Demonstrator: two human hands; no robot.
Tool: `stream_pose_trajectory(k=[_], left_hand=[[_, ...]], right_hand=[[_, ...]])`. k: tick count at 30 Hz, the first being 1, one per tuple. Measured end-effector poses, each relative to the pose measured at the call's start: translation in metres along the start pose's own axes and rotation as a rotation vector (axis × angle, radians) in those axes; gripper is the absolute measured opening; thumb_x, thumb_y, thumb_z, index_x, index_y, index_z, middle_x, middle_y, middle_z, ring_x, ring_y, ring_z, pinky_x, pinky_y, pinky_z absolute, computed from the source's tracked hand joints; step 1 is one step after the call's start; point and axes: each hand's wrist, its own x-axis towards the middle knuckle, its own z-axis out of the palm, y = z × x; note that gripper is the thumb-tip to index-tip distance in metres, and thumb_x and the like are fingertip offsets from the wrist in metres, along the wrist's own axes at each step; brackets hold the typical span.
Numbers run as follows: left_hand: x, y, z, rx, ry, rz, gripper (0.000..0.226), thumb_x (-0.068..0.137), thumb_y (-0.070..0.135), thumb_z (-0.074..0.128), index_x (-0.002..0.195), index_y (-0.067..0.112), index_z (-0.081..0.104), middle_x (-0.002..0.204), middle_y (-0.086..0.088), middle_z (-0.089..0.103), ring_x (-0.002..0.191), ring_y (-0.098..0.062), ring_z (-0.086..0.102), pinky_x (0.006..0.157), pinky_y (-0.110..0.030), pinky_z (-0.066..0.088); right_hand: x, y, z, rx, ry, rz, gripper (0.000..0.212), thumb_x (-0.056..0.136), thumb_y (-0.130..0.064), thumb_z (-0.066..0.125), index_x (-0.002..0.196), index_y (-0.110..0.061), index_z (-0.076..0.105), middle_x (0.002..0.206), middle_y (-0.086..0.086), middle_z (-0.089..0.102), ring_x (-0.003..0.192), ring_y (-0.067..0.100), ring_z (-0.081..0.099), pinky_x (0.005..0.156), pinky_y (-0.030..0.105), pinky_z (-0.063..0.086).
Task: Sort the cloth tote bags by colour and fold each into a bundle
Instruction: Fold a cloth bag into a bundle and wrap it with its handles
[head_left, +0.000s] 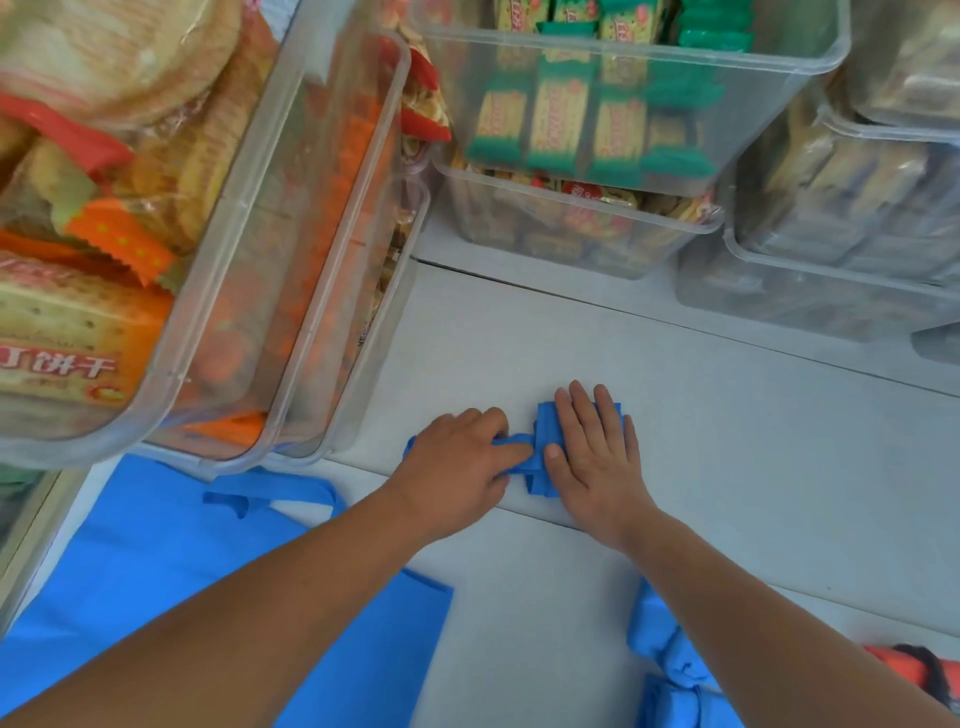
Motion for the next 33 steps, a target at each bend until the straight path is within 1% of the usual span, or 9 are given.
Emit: stream_pose_trajectory(k=[3,6,8,13,17,19,24,29,33], left_hand=[[0.005,0.002,0.009,0.115,0.037,0.050,0.040,0.077,0.047,0.071,0.109,0.022,0.068,0.132,-0.004,0.056,0.112,-0.026,0.053,0.092,-0.042,0.046],[0.017,0.013,0.016,0.086,0.038,0.082,0.014,0.078,0.024,0.075,0.086,0.015,0.067,0.112,-0.003,0.062,0.100,-0.026,0.057,0.086,-0.042,0.049],[0.019,0.015,0.013,0.021,0.021,0.103,0.005,0.080,0.012,0.070,0.082,0.014,0.065,0.096,-0.001,0.060,0.089,-0.023,0.055,0.078,-0.040,0.050],[0.002,0.007,-0.027,-0.231,-0.089,0.008,0.018,0.090,0.032,0.055,0.081,0.016,0.059,0.082,0.004,0.053,0.081,-0.016,0.047,0.080,-0.035,0.046],[-0.016,-0.002,-0.067,-0.787,-0.112,-0.329,0.013,0.091,0.032,0.068,0.088,0.020,0.071,0.079,0.010,0.063,0.076,-0.007,0.060,0.072,-0.028,0.051],[-0.019,-0.002,-0.074,-0.933,-0.075,-0.480,0.019,0.092,0.029,0.071,0.079,0.015,0.071,0.070,0.008,0.061,0.064,-0.007,0.054,0.061,-0.024,0.043],[-0.011,0.003,-0.059,-1.247,0.151,-0.795,0.030,0.096,0.026,0.069,0.072,0.010,0.062,0.061,-0.005,0.060,0.073,-0.019,0.072,0.079,-0.032,0.048],[-0.016,-0.010,-0.056,-1.283,0.177,-0.872,0.022,0.095,0.024,0.069,0.079,0.009,0.067,0.066,-0.007,0.060,0.060,-0.011,0.052,0.066,-0.026,0.038],[-0.004,-0.005,-0.032,-0.955,0.129,-1.002,0.032,0.103,0.038,0.053,0.088,0.010,0.055,0.070,-0.006,0.062,0.051,-0.008,0.063,0.056,-0.027,0.045]], right_hand=[[0.000,-0.001,0.000,-0.005,-0.006,0.011,0.067,0.092,-0.060,-0.005,0.154,-0.038,-0.018,0.162,-0.022,-0.022,0.141,-0.003,-0.038,0.123,0.039,-0.014],[0.001,-0.001,0.000,-0.011,-0.016,0.017,0.070,0.091,-0.060,-0.006,0.157,-0.036,-0.013,0.165,-0.019,-0.018,0.140,-0.003,-0.038,0.121,0.038,-0.015],[0.001,-0.001,-0.001,-0.017,-0.022,0.014,0.070,0.091,-0.060,-0.006,0.157,-0.036,-0.014,0.165,-0.019,-0.018,0.141,-0.003,-0.038,0.121,0.037,-0.016],[-0.001,-0.002,-0.004,-0.009,-0.029,0.009,0.069,0.090,-0.060,-0.008,0.155,-0.037,-0.016,0.159,-0.025,-0.025,0.140,-0.004,-0.039,0.119,0.034,-0.020],[0.000,-0.003,-0.006,-0.002,-0.049,0.023,0.068,0.088,-0.060,-0.011,0.151,-0.038,-0.021,0.155,-0.027,-0.030,0.138,-0.005,-0.042,0.122,0.037,-0.018],[0.000,-0.003,-0.006,0.015,-0.050,0.033,0.069,0.087,-0.063,-0.012,0.151,-0.039,-0.021,0.155,-0.027,-0.029,0.138,-0.005,-0.041,0.124,0.041,-0.014],[0.000,-0.007,-0.009,0.065,-0.039,0.048,0.103,0.073,-0.093,-0.009,0.160,-0.038,-0.006,0.163,-0.026,-0.014,0.145,-0.003,-0.032,0.124,0.040,-0.014],[0.000,-0.012,-0.007,0.042,-0.033,0.072,0.097,0.080,-0.090,0.007,0.160,-0.035,0.002,0.167,-0.020,-0.008,0.148,0.001,-0.028,0.125,0.042,-0.013],[0.000,-0.018,-0.006,0.005,0.005,0.122,0.073,0.097,-0.070,0.023,0.159,-0.034,0.012,0.167,-0.017,-0.001,0.151,0.005,-0.023,0.125,0.044,-0.010]])
